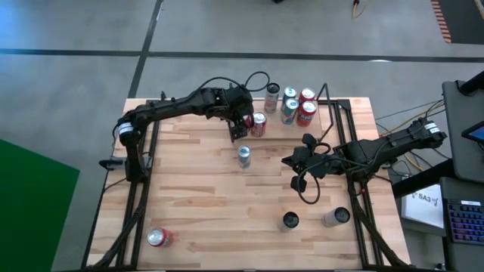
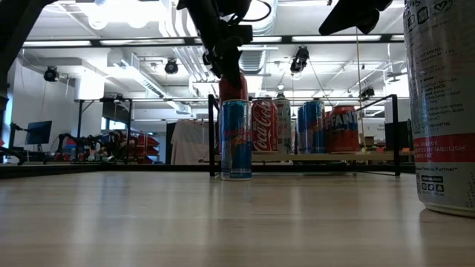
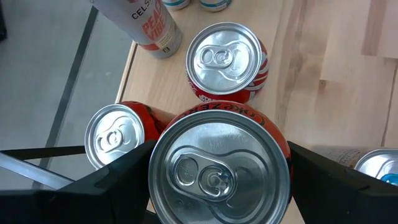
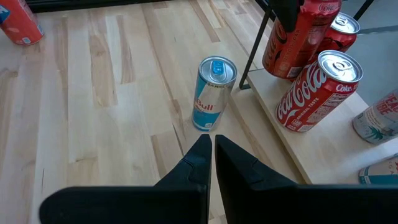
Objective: Place canned beverage on shelf
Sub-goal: Put the red and black soda can on the shelf
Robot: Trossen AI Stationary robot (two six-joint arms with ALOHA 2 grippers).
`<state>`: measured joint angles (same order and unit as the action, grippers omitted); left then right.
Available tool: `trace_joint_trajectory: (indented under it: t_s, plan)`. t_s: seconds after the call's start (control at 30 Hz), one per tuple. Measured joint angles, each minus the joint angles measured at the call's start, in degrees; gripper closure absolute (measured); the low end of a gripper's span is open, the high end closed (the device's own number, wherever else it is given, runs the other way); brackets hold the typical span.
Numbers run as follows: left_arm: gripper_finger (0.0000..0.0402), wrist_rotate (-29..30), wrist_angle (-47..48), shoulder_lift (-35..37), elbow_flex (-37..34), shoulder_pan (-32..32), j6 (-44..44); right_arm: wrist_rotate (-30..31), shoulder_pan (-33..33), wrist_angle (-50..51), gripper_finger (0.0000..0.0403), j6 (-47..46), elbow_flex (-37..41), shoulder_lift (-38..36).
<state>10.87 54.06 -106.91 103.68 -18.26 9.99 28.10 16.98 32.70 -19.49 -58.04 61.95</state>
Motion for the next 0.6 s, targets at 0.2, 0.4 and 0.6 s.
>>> trace_joint_trajectory:
  t_s: [0.2,0.4,0.6]
  plan:
    - [0.0104,0.0,0.0,0.0,-0.6,-0.1,0.0,0.0,0.0,0.0,0.0390,0.0,0.0,0.0]
    - [0.0104,0.0,-0.8,0.1,-1.6,-0.2,0.0,0.0,0.0,0.0,0.0390,0.0,0.0,0.0]
    - [0.0104,0.0,-2.0,0.1,-2.6,-0.2,0.0,0.0,0.0,0.0,0.0390,0.0,0.0,0.0]
